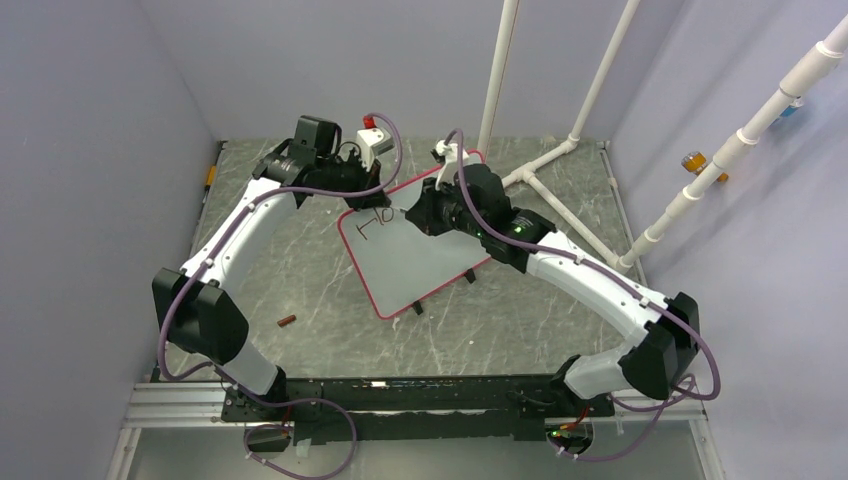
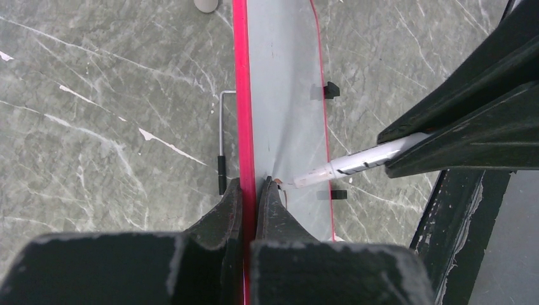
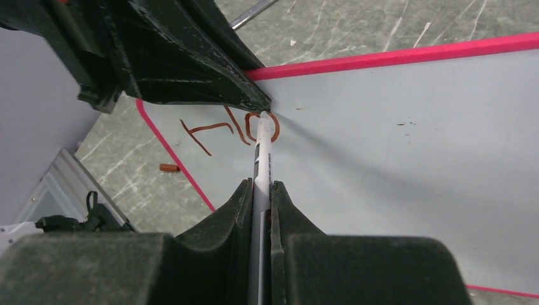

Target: Write a sentence on the whiteboard

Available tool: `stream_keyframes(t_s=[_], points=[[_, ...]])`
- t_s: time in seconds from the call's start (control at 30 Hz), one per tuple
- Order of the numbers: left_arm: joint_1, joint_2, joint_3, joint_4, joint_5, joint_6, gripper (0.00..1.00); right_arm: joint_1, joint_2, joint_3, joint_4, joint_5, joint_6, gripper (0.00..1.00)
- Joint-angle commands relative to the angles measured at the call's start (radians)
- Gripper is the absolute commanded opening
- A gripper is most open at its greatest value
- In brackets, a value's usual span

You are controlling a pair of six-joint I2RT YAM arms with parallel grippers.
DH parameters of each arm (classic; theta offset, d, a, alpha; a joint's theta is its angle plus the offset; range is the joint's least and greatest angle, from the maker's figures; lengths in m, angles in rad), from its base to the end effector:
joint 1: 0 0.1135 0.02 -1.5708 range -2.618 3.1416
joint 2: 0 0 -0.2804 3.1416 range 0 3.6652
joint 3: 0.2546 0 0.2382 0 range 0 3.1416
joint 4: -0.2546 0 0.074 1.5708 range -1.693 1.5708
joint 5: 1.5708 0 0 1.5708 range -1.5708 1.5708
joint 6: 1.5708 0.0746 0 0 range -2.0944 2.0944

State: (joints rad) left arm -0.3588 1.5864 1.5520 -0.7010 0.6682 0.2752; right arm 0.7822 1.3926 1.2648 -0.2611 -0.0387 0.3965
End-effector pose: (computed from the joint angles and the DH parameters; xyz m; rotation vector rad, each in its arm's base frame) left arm 0.3163 -0.1680 0.3570 1.0147 1.9983 -0.8093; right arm 0.2420 0.2445 0.3633 -0.4188 2.0060 0.7971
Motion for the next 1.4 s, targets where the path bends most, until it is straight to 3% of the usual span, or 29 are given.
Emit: stream_keyframes(t_s=[0.0,1.03,1.37], points=[[-0.012,-0.017,-0.017,-0.019,-0.071,0.111,0.0,-0.001,-0.073,0.004,0.019,-0.014,0.011,0.0],[-0.012,-0.025,-0.017,-0.02,-0.063,0.111,0.0,-0.057,0.0,0.048,0.036,-0.045,0.042,0.0],[-0.015,-0.026,-0.015,-0.021,-0.065,0.113,0.0,-0.057,-0.01,-0.021,0.031,-0.03,0.049,0.0]])
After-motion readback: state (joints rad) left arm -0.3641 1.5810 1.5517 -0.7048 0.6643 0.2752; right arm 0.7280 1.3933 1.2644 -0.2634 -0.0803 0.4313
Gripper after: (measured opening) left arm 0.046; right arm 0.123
